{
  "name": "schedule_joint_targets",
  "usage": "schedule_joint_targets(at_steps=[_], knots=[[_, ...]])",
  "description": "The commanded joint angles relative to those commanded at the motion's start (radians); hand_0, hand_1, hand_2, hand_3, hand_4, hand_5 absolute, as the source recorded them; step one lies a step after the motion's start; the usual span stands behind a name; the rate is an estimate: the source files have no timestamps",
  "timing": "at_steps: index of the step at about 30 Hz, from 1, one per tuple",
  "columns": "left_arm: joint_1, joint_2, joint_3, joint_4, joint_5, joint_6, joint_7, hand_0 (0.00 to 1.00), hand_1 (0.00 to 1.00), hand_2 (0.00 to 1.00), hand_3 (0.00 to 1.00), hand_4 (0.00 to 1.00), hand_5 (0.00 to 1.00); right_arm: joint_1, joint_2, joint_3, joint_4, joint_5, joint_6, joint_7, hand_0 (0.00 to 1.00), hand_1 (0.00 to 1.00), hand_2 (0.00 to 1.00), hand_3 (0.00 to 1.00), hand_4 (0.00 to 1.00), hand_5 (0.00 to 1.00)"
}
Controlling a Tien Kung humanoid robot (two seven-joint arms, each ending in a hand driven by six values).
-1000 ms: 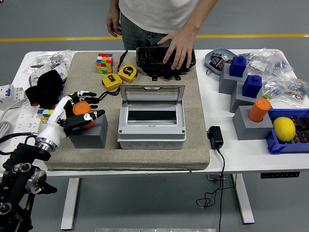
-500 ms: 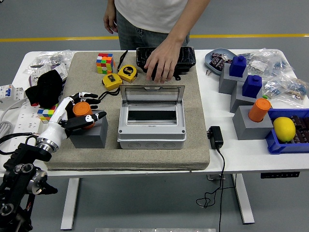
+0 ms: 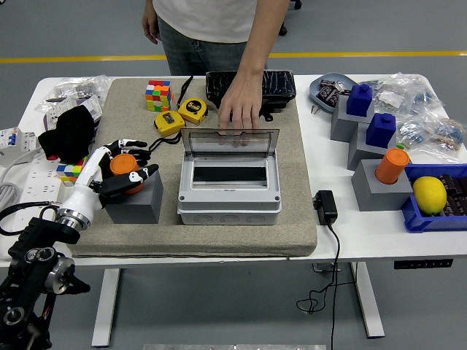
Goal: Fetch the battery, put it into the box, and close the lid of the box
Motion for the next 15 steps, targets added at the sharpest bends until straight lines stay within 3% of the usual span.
schedule_joint_targets(at_steps=[11,12,15], knots=[[-0.003,-0.001,0.003,-0.004,-0.001,0.022,-0.005,0.496,0.536,0.474,0.504,0.884,0.002,0.004,0.003,0.01,0.0,-0.005,0.001,0.001,0.918,0.886,0.828,0.851,0.998,0.998],[-0.003,-0.001,0.004,-0.005,0.001,0.024,-0.005,0.44,0.533,0.453,0.484,0.884,0.002,0.004,0.003,0.011,0.0,-0.005,0.001,0.001,0.918,0.886,0.828,0.851,0.998,0.998],[-0.003,-0.002,0.006,-0.007,0.005,0.032,-0.007,0.44,0.533,0.453,0.484,0.884,0.002,0.004,0.003,0.017,0.0,-0.007,0.001,0.002,0.918,0.886,0.828,0.851,0.998,0.998]])
